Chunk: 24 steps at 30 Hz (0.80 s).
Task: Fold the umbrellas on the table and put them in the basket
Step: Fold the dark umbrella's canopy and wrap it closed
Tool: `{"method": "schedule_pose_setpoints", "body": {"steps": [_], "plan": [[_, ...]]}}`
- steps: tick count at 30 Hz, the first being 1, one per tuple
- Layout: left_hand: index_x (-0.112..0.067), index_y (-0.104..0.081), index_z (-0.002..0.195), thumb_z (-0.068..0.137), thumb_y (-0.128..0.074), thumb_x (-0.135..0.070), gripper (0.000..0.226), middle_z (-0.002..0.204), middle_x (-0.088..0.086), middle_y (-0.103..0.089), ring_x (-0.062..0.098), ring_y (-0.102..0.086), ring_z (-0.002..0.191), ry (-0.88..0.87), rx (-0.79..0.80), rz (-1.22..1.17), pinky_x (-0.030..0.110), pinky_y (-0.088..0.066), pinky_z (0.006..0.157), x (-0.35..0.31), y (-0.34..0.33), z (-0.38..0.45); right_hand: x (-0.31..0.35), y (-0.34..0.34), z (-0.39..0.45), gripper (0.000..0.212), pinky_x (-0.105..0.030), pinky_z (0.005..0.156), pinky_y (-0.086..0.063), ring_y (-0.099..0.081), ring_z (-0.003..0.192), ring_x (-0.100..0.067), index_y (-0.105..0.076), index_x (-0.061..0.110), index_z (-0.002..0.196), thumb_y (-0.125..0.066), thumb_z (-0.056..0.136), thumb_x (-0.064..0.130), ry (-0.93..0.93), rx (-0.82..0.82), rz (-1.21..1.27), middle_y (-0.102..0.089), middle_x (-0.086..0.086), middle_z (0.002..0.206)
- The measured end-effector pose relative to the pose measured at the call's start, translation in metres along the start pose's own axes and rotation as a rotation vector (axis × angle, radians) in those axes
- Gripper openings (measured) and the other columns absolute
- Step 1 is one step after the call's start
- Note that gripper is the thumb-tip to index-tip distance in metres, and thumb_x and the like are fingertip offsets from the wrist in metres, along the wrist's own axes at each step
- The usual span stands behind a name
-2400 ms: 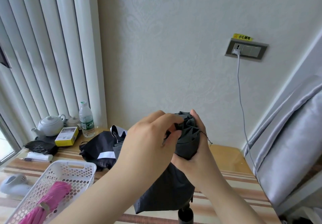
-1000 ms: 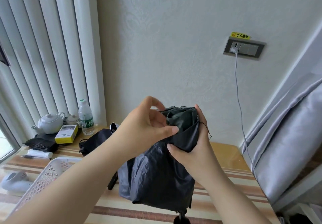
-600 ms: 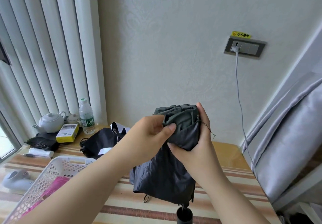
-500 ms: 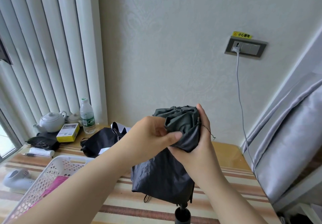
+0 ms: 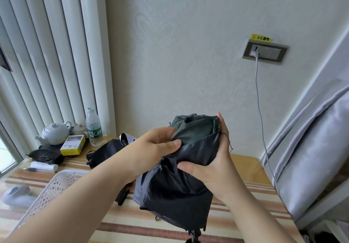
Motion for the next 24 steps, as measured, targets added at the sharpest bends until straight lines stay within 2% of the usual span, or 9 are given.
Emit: {"method": "schedule_pose_setpoints", "body": {"steps": [3, 5, 7, 9, 11, 14, 16, 20, 24], "plan": [[-0.002, -0.063, 0.098, 0.096, -0.05, -0.014, 0.018, 0.094, 0.009, -0.07, 0.022, -0.066, 0.089, -0.018, -0.003, -0.041, 0.029, -0.054, 0.081, 0.001, -0.001, -0.001, 0.001, 0.002, 0.001, 0.123, 0.003, 0.084, -0.035, -0.037, 0.113, 0.03, -0.004, 0.057, 0.132, -0.088, 0.059, 0.004, 0.018, -0.008, -0.037, -0.037, 0.055, 0.116], [0.001, -0.06, 0.102, 0.093, -0.057, -0.022, 0.025, 0.102, 0.018, -0.069, 0.034, -0.065, 0.096, -0.045, -0.031, -0.008, 0.041, -0.052, 0.092, 0.001, -0.002, -0.002, 0.002, 0.0, 0.001, 0.123, 0.002, 0.087, -0.035, -0.037, 0.117, 0.028, -0.004, 0.058, 0.133, -0.089, 0.059, 0.009, 0.039, -0.013, -0.081, -0.034, 0.06, 0.115], [-0.001, -0.06, 0.105, 0.088, -0.067, -0.025, 0.031, 0.103, 0.019, -0.069, 0.035, -0.065, 0.1, -0.1, -0.078, 0.058, 0.044, -0.051, 0.093, -0.004, -0.006, -0.001, 0.001, -0.002, 0.0, 0.122, -0.002, 0.093, -0.036, -0.038, 0.123, 0.021, -0.007, 0.059, 0.135, -0.09, 0.06, 0.011, 0.068, -0.04, -0.113, -0.036, 0.048, 0.131], [-0.008, -0.064, 0.095, 0.078, -0.076, -0.022, 0.025, 0.088, 0.007, -0.074, 0.021, -0.07, 0.086, -0.177, -0.156, 0.066, 0.028, -0.056, 0.079, -0.009, -0.009, -0.001, -0.001, -0.004, 0.0, 0.12, -0.004, 0.095, -0.037, -0.04, 0.125, 0.016, -0.009, 0.06, 0.135, -0.089, 0.061, 0.007, 0.085, -0.068, -0.127, -0.038, 0.028, 0.142], [-0.01, -0.065, 0.078, 0.073, -0.073, -0.013, 0.011, 0.071, -0.004, -0.072, 0.006, -0.068, 0.069, -0.242, -0.204, 0.004, 0.014, -0.051, 0.065, -0.013, -0.013, -0.003, -0.001, -0.006, -0.001, 0.119, -0.003, 0.094, -0.037, -0.041, 0.125, 0.016, -0.011, 0.06, 0.134, -0.089, 0.061, 0.007, 0.099, -0.072, -0.138, -0.037, 0.024, 0.143], [-0.01, -0.058, 0.061, 0.068, -0.071, -0.013, 0.015, 0.064, -0.003, -0.066, 0.008, -0.064, 0.065, -0.283, -0.256, -0.126, 0.016, -0.05, 0.064, -0.008, -0.014, -0.004, -0.001, -0.004, 0.0, 0.12, -0.004, 0.097, -0.035, -0.038, 0.126, 0.017, -0.011, 0.061, 0.134, -0.09, 0.06, 0.01, 0.113, -0.069, -0.148, -0.035, 0.036, 0.139], [-0.017, -0.057, 0.055, 0.074, -0.075, -0.011, 0.027, 0.063, -0.001, -0.063, 0.009, -0.061, 0.066, -0.292, -0.244, -0.149, 0.017, -0.05, 0.063, -0.005, -0.015, -0.004, -0.002, -0.003, 0.001, 0.122, -0.005, 0.098, -0.036, -0.039, 0.126, 0.017, -0.011, 0.063, 0.134, -0.091, 0.058, 0.012, 0.104, -0.061, -0.148, -0.038, 0.046, 0.132], [-0.023, -0.054, 0.056, 0.076, -0.066, -0.013, 0.025, 0.066, -0.001, -0.06, 0.011, -0.057, 0.069, -0.304, -0.169, -0.073, 0.019, -0.047, 0.065, -0.009, -0.016, -0.005, -0.003, -0.001, 0.001, 0.124, -0.009, 0.1, -0.037, -0.039, 0.129, 0.012, -0.009, 0.076, 0.128, -0.092, 0.057, 0.016, 0.102, -0.071, -0.142, -0.035, 0.045, 0.134], [-0.013, -0.048, 0.059, 0.078, -0.061, -0.009, 0.024, 0.063, -0.008, -0.06, 0.007, -0.056, 0.062, -0.258, -0.072, -0.104, 0.016, -0.043, 0.06, -0.015, -0.011, -0.003, 0.002, 0.002, 0.002, 0.121, -0.004, 0.097, -0.036, -0.039, 0.124, 0.019, -0.011, 0.07, 0.131, -0.089, 0.061, 0.011, 0.086, -0.054, -0.126, -0.038, 0.05, 0.127]]}}
Point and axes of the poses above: each hand's wrist, its own z-axis towards the middle knuckle, its own y-axis out of the back of the hand, x = y × z, the point moved 2 cm from there along z, towards the middle knuckle
